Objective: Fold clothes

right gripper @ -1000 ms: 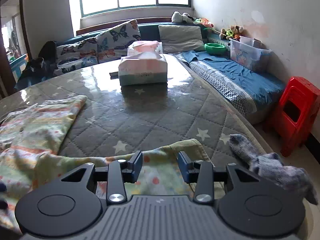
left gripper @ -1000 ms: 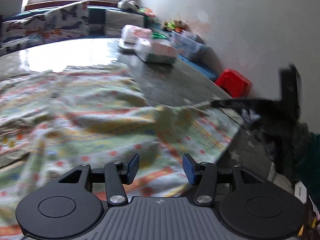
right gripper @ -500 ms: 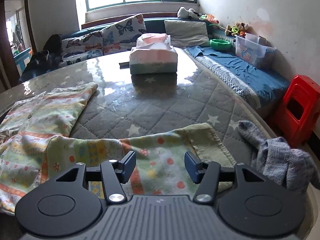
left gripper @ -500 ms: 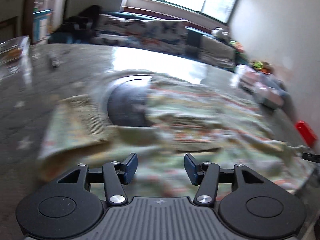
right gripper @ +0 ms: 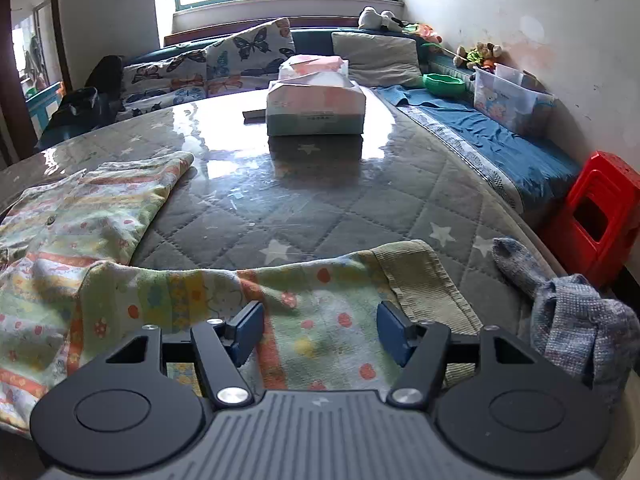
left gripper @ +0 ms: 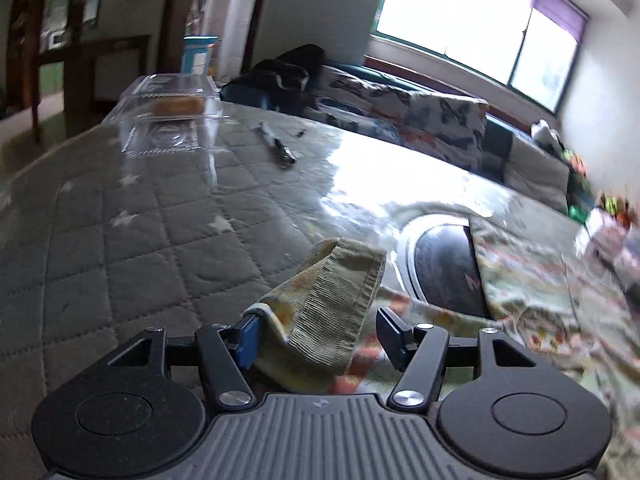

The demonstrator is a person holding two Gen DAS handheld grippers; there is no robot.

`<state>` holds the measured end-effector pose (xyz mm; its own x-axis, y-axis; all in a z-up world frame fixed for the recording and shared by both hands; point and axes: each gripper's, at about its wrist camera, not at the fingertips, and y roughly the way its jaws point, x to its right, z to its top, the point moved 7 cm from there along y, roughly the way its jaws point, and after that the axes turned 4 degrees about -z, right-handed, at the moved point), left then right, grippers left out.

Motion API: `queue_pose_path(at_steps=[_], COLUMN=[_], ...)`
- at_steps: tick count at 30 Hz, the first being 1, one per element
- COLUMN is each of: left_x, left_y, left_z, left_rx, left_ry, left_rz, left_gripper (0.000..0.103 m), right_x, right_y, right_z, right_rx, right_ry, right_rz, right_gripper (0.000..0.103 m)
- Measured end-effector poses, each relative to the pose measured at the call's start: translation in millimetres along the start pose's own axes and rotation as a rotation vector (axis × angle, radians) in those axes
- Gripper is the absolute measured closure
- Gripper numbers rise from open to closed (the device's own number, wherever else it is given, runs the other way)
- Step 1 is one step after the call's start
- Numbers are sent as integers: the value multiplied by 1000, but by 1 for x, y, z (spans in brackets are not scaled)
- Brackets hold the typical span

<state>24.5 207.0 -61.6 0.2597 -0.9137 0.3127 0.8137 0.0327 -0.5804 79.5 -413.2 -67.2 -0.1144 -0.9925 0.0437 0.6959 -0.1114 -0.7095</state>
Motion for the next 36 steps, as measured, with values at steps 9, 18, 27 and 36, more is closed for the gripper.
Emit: queue_pose_path(at_steps=[9,18,27,36], left_x=[-43,-54,26,112], left_y=[-8,-20,-30,-20], left_z=[17,28,15,-11], left_rx=[42,91,84,-4], left_ry=[-357,-289,-25,156], left_rz=[-78,54,-7,-163], left_gripper=[39,27,0,0], right_x=[1,3,38,60], right_y=[2,-1,-23,-14], right_z=[1,1,-4,-10], right_rx=[0,7,46,41], right_ry=[4,11,52,111], right_rz=[-3,-5,-69,-78], right_gripper=[38,37,37,39])
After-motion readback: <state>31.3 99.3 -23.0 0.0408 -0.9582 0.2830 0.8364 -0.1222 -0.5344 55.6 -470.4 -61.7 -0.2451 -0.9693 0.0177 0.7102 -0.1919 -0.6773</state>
